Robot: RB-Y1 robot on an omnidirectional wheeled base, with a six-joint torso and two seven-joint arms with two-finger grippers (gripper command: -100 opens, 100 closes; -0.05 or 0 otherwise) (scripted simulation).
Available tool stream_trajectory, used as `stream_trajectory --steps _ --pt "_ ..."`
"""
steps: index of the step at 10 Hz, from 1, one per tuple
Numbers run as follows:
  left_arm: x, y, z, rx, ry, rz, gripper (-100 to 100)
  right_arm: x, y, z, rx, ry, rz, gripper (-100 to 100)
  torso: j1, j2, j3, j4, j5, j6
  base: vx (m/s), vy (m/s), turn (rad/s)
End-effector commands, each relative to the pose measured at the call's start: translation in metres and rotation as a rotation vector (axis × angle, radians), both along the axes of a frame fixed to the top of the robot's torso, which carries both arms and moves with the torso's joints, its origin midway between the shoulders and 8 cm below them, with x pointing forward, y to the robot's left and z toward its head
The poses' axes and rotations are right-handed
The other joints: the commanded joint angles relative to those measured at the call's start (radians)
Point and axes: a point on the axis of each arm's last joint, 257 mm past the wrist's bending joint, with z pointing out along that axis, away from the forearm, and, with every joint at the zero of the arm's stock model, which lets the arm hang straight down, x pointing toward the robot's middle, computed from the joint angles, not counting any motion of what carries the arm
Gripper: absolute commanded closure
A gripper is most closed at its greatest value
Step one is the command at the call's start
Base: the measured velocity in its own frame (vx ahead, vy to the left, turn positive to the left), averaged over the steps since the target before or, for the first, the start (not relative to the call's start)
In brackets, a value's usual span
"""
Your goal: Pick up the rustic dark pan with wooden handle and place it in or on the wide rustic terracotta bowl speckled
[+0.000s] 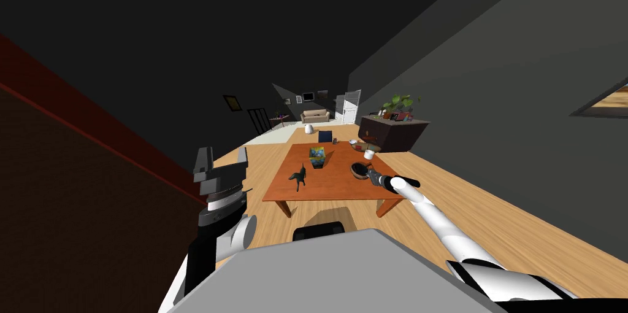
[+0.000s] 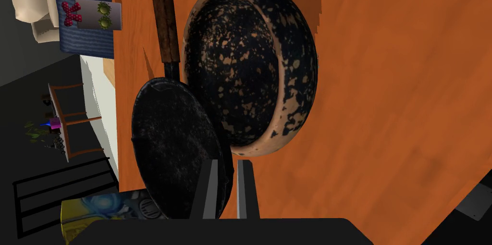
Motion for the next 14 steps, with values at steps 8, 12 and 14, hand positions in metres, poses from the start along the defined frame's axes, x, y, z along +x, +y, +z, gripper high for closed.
stream_trajectory --steps 8,12,14 --pt "0.000 0.000 0.000 0.000 0.000 0.000 0 0.002 -0.015 0.021 0.002 -0.002 -0.005 -100 0.001 0.006 0.004 0.001 0.000 0.000 -0.002 0.012 0.005" --pt "0.000 0.000 0.000 0.000 0.000 0.000 0 0.005 -0.032 0.049 0.003 -0.003 -0.010 -100 0.001 0.007 0.004 0.002 0.000 0.000 -0.018 0.035 0.010" --pt "0.000 0.000 0.000 0.000 0.000 0.000 0 0.003 -0.028 0.046 0.003 -0.003 -0.009 0 0.000 0.006 0.004 0.001 0.000 0.000 -0.002 0.009 -0.001"
